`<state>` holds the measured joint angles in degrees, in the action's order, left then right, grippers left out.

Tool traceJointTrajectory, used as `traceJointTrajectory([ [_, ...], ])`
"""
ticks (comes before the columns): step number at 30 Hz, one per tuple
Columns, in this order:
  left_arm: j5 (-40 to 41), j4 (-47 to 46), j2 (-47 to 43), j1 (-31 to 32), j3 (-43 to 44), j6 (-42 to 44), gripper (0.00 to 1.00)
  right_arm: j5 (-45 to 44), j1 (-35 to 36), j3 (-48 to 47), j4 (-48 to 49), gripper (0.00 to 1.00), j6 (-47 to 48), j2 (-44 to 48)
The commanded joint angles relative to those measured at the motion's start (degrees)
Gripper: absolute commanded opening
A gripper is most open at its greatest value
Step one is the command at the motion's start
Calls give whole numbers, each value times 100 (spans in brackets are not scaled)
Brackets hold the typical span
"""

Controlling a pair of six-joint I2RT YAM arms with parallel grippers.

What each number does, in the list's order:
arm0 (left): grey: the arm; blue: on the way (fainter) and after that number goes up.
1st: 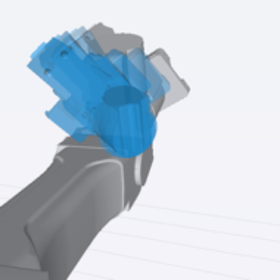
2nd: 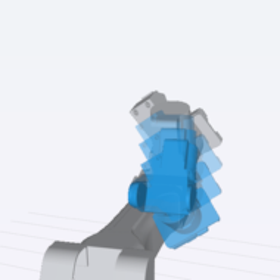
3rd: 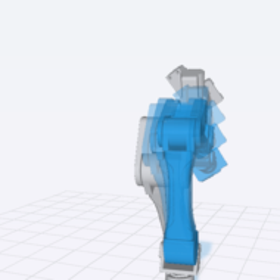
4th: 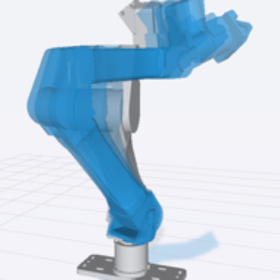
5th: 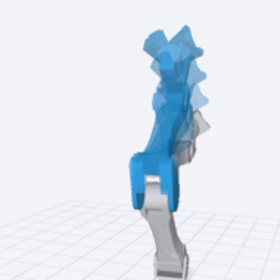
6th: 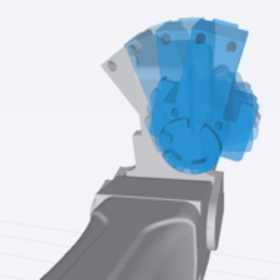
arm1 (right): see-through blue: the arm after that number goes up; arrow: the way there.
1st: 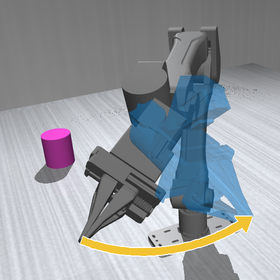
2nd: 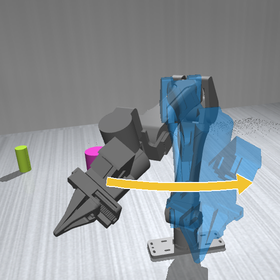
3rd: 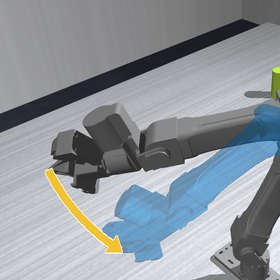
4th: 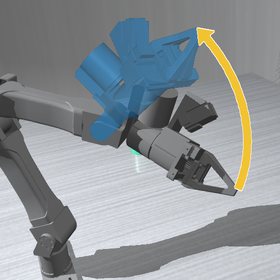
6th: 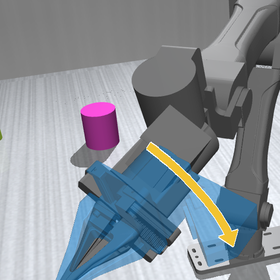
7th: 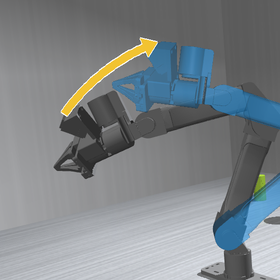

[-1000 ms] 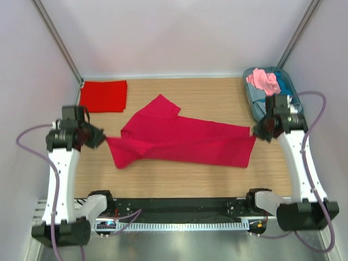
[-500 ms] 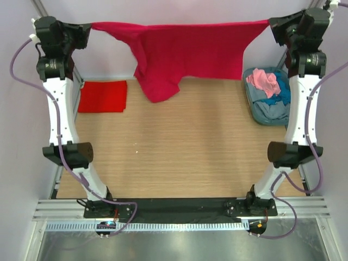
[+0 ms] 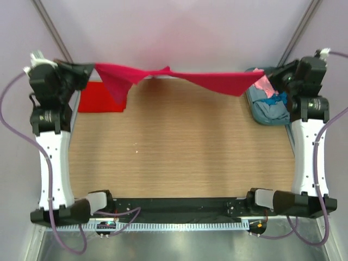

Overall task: Fold and stack the t-shirts
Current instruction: Flatten the tshirt out, then fold the tshirt

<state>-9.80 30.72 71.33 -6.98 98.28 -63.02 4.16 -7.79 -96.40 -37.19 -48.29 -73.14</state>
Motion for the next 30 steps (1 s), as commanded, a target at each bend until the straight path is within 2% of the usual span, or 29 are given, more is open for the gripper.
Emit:
traceJointTrajectory([
  [1, 225, 425, -967, 267, -1632, 528, 0, -671, 189, 1258, -649, 1, 609, 579],
  [4, 443, 1136, -1612, 277, -2931, 537, 0, -934, 278, 2147, -1086, 1, 742, 1037],
  [6, 725, 2040, -2113, 285, -3313, 511, 0, -979, 296, 2668, -1325, 1, 655, 1258],
  [10, 909, 2675, -2825, 276, -4454, 660, 0, -1321, 305, 4142, -2317, 1, 382, 1881],
  [13, 936, 2939, -3090, 276, -4852, 783, 0, -1444, 322, 4699, -2660, 1, 391, 2225],
  [22, 699, 3247, -3441, 276, -5477, 818, 0, -1251, 340, 5271, -3303, 1, 242, 2568],
  [27, 761, 3125, -3425, 276, -5556, 818, 0, -1339, 366, 5316, -2997, 1, 268, 2472],
  [30, 708, 2739, -2994, 276, -5662, 827, 0, -1331, 401, 5290, -2585, 1, 224, 2279],
])
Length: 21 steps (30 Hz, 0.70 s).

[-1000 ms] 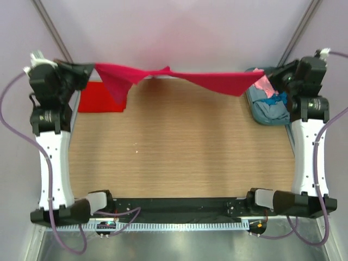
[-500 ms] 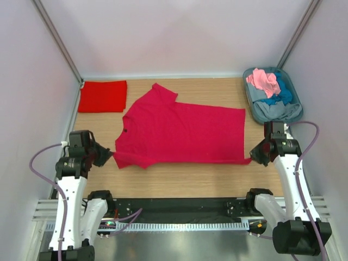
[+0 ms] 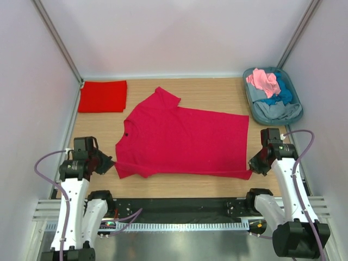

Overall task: Fold and stack the t-shirts
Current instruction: Fold the tshirt

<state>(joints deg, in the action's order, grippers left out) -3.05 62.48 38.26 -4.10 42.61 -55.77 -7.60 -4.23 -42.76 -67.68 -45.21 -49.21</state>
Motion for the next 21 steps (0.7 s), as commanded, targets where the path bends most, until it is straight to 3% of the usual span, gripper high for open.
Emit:
traceJointTrajectory([
  [1, 32, -595, 409, -3, -182, 110, 0, -163, 54, -92, 562, 1, -102, -193],
  [11, 920, -2256, 1323, 32, 10, 461, 0, -575, 89, -285, 1169, 1, -383, -1169],
  [21, 1729, -2267, 2756, 207, 1126, 1006, 0, -497, 89, -276, 1538, 1, -524, -1635],
])
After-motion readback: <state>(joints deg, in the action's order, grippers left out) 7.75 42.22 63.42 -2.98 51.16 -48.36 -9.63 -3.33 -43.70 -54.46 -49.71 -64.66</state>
